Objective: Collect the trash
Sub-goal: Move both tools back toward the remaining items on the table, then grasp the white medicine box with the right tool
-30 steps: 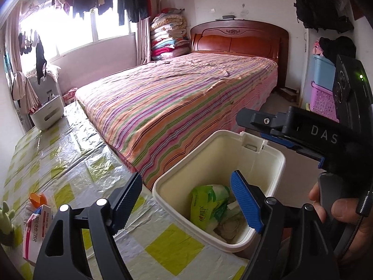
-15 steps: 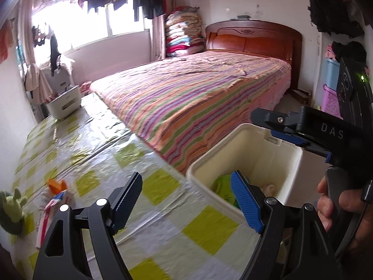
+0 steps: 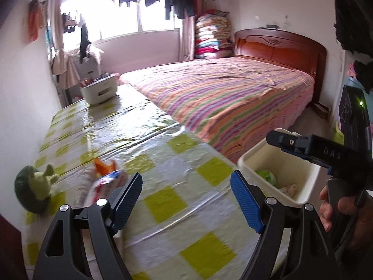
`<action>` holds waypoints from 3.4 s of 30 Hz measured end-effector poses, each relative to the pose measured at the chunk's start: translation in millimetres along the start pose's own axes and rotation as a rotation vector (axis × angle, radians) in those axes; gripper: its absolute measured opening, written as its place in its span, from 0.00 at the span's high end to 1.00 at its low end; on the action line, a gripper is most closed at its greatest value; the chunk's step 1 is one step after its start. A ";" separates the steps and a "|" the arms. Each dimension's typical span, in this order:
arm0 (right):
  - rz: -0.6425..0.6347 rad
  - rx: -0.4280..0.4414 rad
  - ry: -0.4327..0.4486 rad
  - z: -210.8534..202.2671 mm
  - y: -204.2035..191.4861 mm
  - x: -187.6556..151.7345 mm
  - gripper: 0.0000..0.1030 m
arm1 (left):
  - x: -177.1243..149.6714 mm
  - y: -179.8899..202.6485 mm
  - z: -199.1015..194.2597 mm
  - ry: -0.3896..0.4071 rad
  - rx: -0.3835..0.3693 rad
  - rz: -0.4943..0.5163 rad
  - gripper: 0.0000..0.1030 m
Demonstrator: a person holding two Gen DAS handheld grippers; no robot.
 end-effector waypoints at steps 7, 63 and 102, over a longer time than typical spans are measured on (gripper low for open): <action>-0.037 0.015 -0.068 25.9 -23.3 -19.7 0.28 | -9.5 -54.7 -14.6 0.019 0.080 -0.077 0.26; -0.171 0.157 -0.569 195.8 -188.0 -111.5 0.19 | -63.1 -238.1 92.5 -0.300 0.211 -0.461 0.26; -0.030 0.378 -0.603 159.1 -149.6 -84.5 0.23 | -63.3 -222.9 120.1 -0.323 0.169 -0.516 0.26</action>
Point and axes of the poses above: each gripper's, at about its wrist camera, not at the fingertips, and z roughly the way its jaws point, y to its right, x to its top, the point moved 7 cm from there along z, roughly the way its jaws point, and after that the axes turned 1 degree about z, right-handed, at the moved point
